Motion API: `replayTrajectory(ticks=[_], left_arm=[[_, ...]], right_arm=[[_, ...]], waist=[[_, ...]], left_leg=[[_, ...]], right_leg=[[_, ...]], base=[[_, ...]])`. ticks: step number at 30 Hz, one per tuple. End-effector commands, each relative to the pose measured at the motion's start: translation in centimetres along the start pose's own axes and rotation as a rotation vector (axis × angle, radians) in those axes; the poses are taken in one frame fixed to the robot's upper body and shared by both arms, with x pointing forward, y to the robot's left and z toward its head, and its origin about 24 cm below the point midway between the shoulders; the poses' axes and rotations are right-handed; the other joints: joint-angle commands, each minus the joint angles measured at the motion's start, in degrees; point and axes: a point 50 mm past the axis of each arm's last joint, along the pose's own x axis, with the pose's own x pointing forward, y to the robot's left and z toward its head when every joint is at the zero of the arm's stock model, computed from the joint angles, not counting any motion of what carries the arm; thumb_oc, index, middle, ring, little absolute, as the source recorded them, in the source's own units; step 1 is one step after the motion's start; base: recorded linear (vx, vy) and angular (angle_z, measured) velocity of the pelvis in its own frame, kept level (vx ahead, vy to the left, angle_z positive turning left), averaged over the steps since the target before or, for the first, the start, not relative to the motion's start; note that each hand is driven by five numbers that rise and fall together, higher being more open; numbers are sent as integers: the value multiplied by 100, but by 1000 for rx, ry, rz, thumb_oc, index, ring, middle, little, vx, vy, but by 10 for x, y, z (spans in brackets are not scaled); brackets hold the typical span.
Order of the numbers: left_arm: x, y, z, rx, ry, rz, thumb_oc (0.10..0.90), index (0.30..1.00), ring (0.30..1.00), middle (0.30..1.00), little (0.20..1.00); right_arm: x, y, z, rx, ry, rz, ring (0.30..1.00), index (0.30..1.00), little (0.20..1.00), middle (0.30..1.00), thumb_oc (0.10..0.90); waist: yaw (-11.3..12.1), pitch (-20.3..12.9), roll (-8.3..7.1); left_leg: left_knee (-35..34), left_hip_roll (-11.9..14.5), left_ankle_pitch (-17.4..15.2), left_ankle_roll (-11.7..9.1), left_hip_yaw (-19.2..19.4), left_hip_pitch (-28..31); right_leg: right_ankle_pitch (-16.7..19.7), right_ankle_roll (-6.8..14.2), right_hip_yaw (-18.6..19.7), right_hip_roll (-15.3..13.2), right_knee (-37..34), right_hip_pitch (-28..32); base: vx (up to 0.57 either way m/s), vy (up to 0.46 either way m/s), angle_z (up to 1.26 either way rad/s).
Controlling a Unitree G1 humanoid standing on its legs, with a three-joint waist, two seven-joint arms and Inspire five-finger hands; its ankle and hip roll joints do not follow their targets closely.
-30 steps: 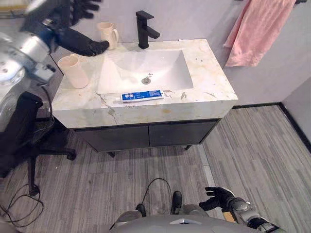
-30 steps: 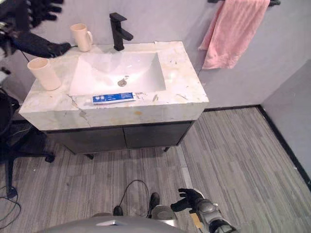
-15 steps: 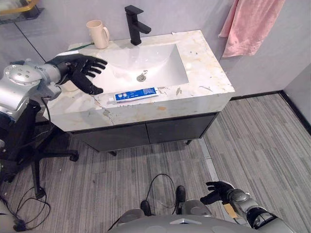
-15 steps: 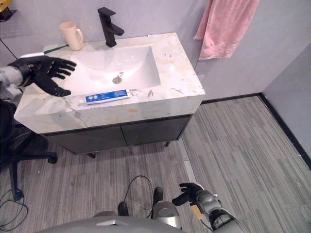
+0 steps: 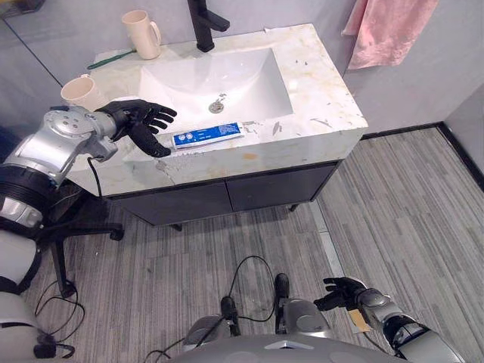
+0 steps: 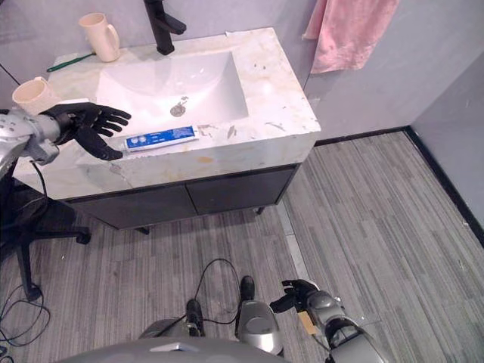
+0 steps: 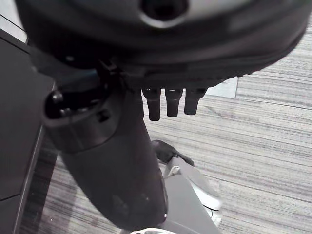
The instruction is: Organize the bathroom.
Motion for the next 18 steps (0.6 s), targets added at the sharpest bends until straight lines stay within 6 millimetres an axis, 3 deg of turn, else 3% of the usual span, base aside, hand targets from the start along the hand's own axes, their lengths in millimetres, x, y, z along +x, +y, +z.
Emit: replayTrajectory(ticks=[1,15,16,18], left_arm=[[-18,39,56,68,-183,186,800,900,900,900,900],[-8,23,62,83,-172,153,800,900,900,900,900],[-8,23,60,88,-164,156,673,709,709,709,709],[-8,24,56,96,-139,154,463,394,394,394,394]], right_arm=[[-1,-3,-12,9,34,1,900,900,900,900,800],[-2,-11,-11,22,22,-38,900,900,900,900,800],[-2,-11,-11,24,19,-39,900,900,900,900,800],[-3,-12,-10,25,12,-38,900,900,900,900,800]], waist=[[-12,-177,100],[-94,-128,143],[-95,-126,144],[-110,-116,141]], left_leg=[[881,251,-325,155,587,-56],[856,264,-207,105,633,-83],[857,265,-202,103,636,-86],[865,263,-218,109,642,-95]], right_leg=[[-529,689,320,-274,453,-509],[-548,628,356,-251,401,-537],[-551,626,359,-249,402,-538],[-559,626,362,-255,417,-554]], base=[[-13,4,-3],[-1,2,-1],[9,6,-4],[11,6,-5]])
